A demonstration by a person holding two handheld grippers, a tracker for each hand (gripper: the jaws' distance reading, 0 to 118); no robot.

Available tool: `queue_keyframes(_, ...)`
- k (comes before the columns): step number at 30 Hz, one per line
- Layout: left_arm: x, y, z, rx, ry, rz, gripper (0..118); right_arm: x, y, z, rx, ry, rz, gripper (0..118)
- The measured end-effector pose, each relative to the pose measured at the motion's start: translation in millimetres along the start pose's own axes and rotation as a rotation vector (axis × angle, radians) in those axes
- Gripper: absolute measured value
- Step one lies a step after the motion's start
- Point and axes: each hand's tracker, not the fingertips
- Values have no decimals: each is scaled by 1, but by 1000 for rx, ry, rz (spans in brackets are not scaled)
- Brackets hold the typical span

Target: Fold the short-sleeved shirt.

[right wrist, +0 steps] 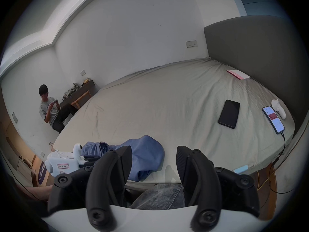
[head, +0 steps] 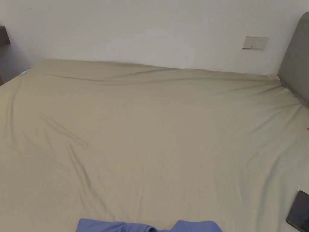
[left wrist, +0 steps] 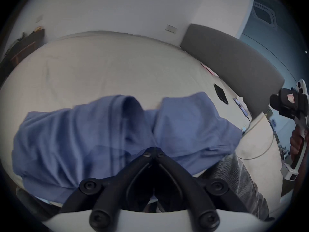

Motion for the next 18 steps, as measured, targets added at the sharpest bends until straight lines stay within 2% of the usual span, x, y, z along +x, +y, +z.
queue_keyframes(2,4,0,-1,6,-12,4,0,2,-1,1,-3,-5,-9,62)
queue_keyframes(4,1,5,2,-20,-86,-7,0,4,-3,1,-4,-9,-18,62)
queue_keyframes(5,3,7,8,-18,-70,-15,0,4,-3,1,-4,-11,-21,62)
queue_keyframes(7,-4,16,29,20,-71,-34,0,5,-2,2,-1,-11,-24,62)
queue_keyframes(9,-22,31,61,97,-118,24,0,5,0,3,3,-10,-23,62)
queue_keyframes(10,-37,39,79,135,-160,70,10,4,1,3,4,-10,-20,62)
queue_keyframes(11,-55,46,94,149,-192,104,36,4,2,3,5,-10,-15,62)
queue_keyframes(13,-96,60,117,81,-264,191,117,3,4,2,9,-7,-8,62)
queue_keyframes(16,-170,58,141,117,-230,318,115,2,6,-1,14,-4,-9,62)
queue_keyframes(18,-218,52,140,49,-244,450,115,1,6,-3,16,3,-19,62)
